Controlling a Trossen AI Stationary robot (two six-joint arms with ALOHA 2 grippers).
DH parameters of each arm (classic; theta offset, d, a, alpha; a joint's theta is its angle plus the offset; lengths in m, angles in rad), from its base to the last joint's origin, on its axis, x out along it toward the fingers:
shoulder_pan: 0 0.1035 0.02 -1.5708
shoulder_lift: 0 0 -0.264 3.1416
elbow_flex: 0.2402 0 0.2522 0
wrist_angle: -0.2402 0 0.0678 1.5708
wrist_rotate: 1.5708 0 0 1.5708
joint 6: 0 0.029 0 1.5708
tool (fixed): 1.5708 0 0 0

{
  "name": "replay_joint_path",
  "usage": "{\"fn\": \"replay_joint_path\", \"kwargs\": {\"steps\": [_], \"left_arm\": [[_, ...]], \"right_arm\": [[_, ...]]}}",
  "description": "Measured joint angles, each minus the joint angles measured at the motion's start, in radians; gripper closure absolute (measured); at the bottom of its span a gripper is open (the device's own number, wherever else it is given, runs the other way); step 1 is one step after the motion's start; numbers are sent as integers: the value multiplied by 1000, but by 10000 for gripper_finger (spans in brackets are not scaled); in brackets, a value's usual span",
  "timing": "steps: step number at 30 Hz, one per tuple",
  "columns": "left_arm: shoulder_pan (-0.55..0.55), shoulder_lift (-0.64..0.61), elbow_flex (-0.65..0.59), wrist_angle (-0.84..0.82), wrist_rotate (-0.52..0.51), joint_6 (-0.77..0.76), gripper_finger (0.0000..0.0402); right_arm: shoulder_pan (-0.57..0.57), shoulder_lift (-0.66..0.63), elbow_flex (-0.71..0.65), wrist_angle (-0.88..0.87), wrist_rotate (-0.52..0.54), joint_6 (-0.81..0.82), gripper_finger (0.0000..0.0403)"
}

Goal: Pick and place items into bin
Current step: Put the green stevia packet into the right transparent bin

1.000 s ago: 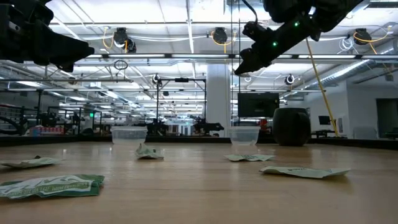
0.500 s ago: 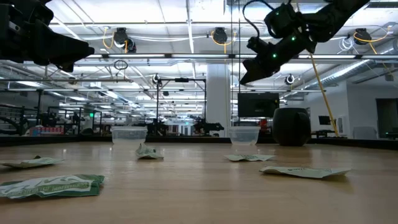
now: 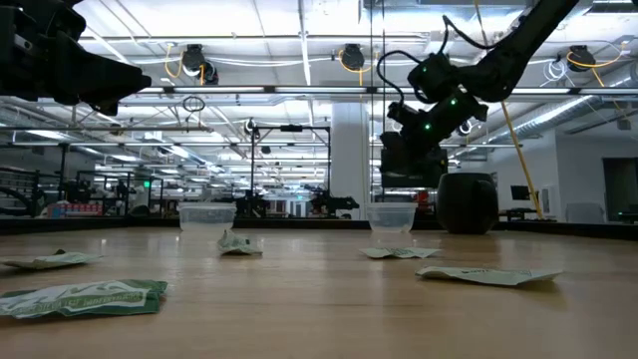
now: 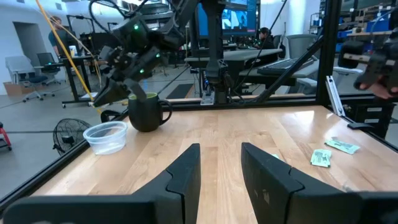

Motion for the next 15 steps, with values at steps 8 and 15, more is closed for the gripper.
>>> {"fn": "replay_joint_path", "kwargs": {"steps": [8, 15], "left_arm": [[0, 0, 0, 0, 0, 0, 279], [0, 0, 0, 0, 0, 0, 279]], "right_arm": [[-7, 100, 46, 0, -43, 21, 380], [-13, 148, 47, -21, -40, 85, 380]]}}
